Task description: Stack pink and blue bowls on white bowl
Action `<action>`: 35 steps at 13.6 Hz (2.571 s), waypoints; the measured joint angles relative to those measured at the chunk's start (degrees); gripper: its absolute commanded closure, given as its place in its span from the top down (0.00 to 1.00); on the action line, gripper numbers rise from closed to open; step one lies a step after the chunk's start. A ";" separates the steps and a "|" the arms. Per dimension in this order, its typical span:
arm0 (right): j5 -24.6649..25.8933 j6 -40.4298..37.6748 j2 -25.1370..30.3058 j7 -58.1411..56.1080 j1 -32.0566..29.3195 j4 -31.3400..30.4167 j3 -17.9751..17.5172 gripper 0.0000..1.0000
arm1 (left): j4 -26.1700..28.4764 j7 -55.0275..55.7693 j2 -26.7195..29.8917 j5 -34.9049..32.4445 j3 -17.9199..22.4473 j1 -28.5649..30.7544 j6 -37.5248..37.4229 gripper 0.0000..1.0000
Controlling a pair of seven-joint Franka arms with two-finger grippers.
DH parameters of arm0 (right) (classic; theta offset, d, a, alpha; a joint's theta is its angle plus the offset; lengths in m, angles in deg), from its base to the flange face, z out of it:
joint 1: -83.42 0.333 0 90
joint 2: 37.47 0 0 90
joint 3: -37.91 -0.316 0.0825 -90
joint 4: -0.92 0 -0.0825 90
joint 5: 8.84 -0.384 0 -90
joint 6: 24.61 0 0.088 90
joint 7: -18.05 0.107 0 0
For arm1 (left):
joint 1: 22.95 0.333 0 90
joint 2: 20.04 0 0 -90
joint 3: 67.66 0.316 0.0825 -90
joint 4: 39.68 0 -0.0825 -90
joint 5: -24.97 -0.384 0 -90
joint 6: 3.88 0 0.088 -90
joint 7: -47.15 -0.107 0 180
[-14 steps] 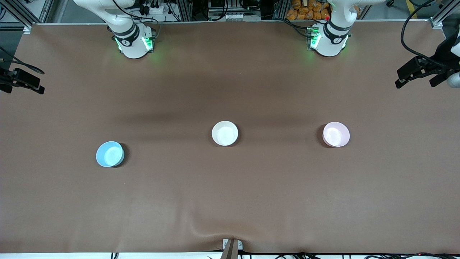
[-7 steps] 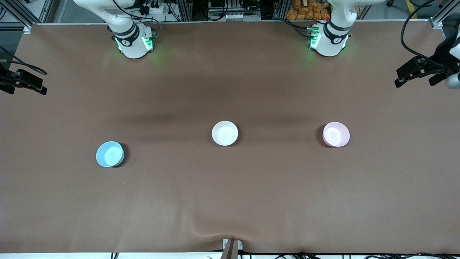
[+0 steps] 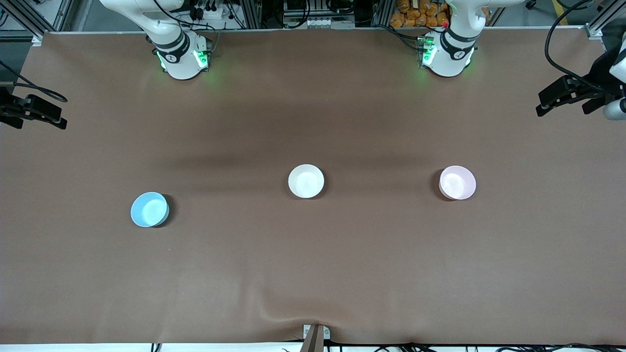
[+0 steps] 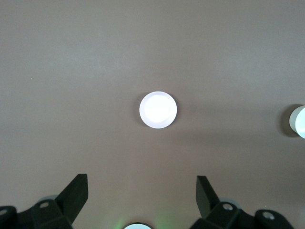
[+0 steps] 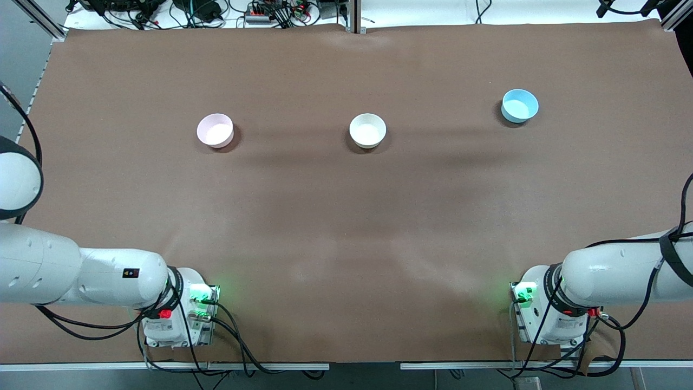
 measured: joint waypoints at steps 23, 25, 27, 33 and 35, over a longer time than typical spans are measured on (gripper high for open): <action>0.06 1.12 -0.05 0.00 -0.03 -0.03 0.26 1.00 | -0.18 -2.47 -0.97 0.00 -0.17 -0.20 -0.06 1.00; 0.06 1.13 -0.34 0.00 0.02 -0.22 0.20 1.00 | -0.09 -2.47 -1.75 0.00 -0.22 -0.22 -0.10 1.00; 0.06 1.16 -0.68 0.00 0.11 -0.32 0.15 1.00 | 0.55 -2.47 -3.91 0.00 -0.31 -0.30 0.41 1.00; 0.06 1.21 -1.18 0.00 0.61 -0.39 0.06 1.00 | 10.66 -2.47 -11.51 0.00 -0.58 -0.45 15.95 1.00; 0.06 1.19 -1.50 0.00 1.14 -0.52 -0.01 1.00 | 14.44 -2.38 -14.00 0.00 -0.74 -0.58 22.01 1.00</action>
